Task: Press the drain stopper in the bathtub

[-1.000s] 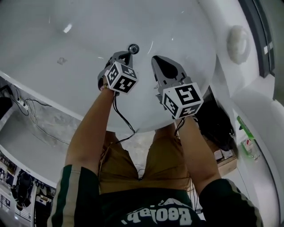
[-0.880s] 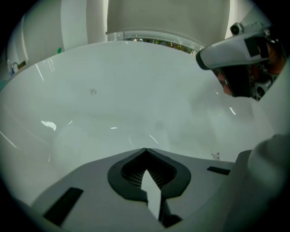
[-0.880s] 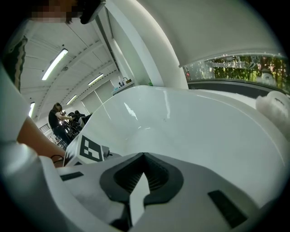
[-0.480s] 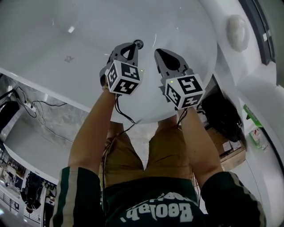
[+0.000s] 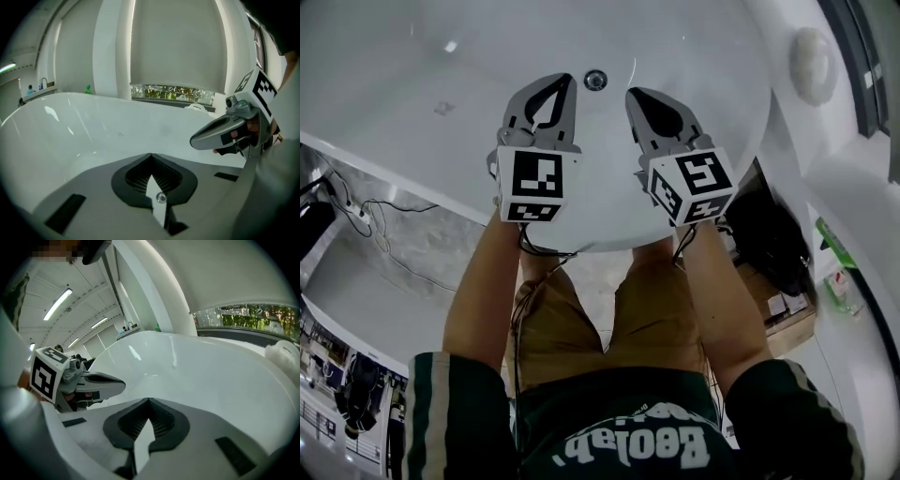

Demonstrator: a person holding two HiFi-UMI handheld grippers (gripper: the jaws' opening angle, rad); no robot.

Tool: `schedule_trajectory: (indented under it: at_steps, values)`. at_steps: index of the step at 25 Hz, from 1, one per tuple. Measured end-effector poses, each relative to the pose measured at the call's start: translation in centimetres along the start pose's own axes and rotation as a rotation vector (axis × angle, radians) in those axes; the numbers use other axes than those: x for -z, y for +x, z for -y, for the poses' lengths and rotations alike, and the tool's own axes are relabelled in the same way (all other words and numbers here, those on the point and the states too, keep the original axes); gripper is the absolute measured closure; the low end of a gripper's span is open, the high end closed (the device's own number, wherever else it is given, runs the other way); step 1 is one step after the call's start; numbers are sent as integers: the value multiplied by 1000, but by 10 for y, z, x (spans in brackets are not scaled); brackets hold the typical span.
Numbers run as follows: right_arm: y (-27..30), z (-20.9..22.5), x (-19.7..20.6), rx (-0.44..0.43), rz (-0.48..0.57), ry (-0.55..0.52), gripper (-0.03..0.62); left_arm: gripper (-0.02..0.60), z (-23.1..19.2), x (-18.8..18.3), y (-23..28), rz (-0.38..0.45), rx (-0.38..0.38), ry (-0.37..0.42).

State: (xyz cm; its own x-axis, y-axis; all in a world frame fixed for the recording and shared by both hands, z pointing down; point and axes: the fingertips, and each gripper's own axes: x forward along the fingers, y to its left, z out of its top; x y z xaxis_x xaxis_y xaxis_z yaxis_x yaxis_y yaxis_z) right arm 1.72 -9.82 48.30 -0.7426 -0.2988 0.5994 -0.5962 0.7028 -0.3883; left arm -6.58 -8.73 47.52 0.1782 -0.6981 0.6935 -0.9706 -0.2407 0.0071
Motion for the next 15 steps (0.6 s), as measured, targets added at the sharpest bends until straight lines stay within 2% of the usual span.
schedule_trajectory:
  at_steps: [4, 8, 15]
  values:
    - [-6, -5, -14, -9, 44, -49, 580, 580, -10, -20, -23, 84, -44, -5]
    - [-16, -9, -29, -7, 105, -121, 580, 580, -12, -50, -44, 207, -67, 35]
    - [-21, -22, -43, -15, 124, -224, 580, 580, -12, -73, -58, 277, -85, 57]
